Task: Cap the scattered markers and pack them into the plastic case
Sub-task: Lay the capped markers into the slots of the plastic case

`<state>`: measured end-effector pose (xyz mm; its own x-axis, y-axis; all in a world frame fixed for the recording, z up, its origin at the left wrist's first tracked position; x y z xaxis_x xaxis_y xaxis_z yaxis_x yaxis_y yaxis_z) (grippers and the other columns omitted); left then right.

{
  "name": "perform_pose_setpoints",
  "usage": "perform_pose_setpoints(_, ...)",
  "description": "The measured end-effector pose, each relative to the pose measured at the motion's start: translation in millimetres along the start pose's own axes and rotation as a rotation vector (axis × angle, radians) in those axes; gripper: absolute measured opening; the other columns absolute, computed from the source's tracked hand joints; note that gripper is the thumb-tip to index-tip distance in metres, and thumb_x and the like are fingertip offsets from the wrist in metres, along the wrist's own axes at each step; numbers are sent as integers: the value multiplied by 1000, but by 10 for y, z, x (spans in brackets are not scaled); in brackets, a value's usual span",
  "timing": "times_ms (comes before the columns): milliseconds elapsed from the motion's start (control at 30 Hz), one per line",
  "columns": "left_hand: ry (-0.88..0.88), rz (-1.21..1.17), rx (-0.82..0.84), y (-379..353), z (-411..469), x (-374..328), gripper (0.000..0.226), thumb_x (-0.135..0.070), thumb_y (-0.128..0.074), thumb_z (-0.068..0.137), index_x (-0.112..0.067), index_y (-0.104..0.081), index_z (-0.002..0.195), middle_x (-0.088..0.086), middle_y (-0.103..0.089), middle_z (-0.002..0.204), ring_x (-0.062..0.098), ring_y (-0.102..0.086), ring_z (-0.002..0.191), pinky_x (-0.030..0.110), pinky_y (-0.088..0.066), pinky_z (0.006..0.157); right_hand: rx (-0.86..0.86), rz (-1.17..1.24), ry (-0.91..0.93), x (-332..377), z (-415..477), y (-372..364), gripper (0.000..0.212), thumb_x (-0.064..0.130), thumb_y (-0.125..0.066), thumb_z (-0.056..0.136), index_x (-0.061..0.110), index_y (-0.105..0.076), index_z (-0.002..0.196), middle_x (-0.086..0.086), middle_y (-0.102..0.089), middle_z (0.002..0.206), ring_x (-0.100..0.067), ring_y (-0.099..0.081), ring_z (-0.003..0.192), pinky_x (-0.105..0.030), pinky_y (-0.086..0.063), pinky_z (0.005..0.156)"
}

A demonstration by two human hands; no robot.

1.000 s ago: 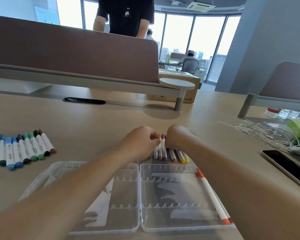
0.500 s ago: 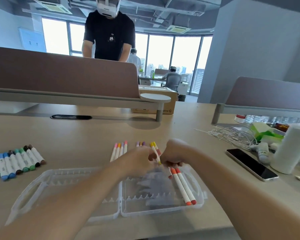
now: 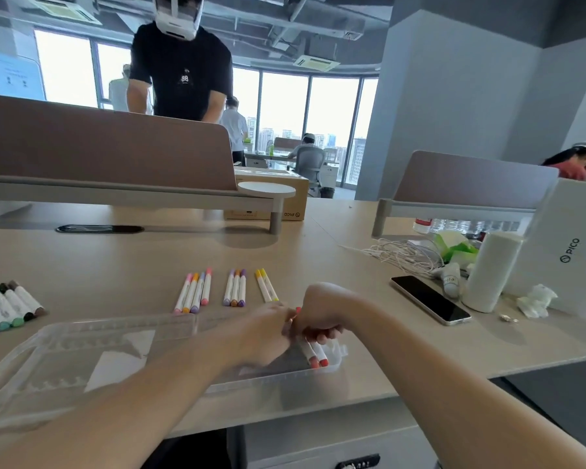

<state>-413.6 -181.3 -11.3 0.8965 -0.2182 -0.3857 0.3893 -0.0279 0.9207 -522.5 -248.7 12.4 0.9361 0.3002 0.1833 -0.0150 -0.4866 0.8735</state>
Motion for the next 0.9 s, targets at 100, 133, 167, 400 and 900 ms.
perform_pose_setpoints(100, 7, -2, -3, -34, -23, 15, 29, -31, -44, 103, -25, -51, 130, -8, -57, 124, 3, -55, 83, -1, -33, 62, 26, 8, -14, -41, 39, -11, 42, 22, -49, 98, 11, -48, 57, 2, -45, 39, -9, -35, 31, -17, -28, 37)
perform_pose_setpoints(133, 11, -12, 9, -46, -15, 25, 30, -36, -44, 103, -27, -50, 131, -11, -58, 120, 2, -54, 82, 0, -34, 60, 22, 14, -20, -52, 55, -3, 42, 21, -50, 99, 11, -49, 58, 3, -45, 39, -8, -36, 30, -18, -29, 38)
perform_pose_setpoints(167, 12, -26, 22, -60, -6, 20, 29, -39, -44, 102, -28, -51, 129, -13, -58, 115, 1, -53, 82, 3, -36, 59, 23, 26, -26, -62, 69, 2, 42, 22, -50, 99, 11, -50, 58, 3, -47, 42, -8, -37, 32, -17, -31, 40)
perform_pose_setpoints(400, 35, -53, 97, -157, 94, 90, 45, -62, -55, 89, -30, -60, 121, -15, -62, 113, 6, -59, 98, 27, -49, 89, 13, 40, 5, -74, 135, -61, 35, 30, -60, 95, 10, -58, 66, -2, -53, 59, -10, -41, 41, -20, -35, 46)
perform_pose_setpoints(900, 35, -107, 92, -194, 129, 101, 29, -34, -61, 95, -20, -61, 120, -5, -61, 113, 12, -59, 99, 25, -47, 92, 84, 46, -12, -34, 160, -51, 22, 18, -57, 96, 9, -62, 76, -4, -55, 63, -11, -43, 45, -20, -37, 48)
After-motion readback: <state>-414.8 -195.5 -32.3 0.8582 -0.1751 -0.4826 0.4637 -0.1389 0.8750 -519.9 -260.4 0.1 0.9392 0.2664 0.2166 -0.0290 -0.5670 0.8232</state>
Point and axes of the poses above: each hand's wrist, its own z-axis towards the middle knuckle, its own y-axis out of the back of the hand, x = y × z, the point moved 2 cm from there along z, towards the middle knuckle
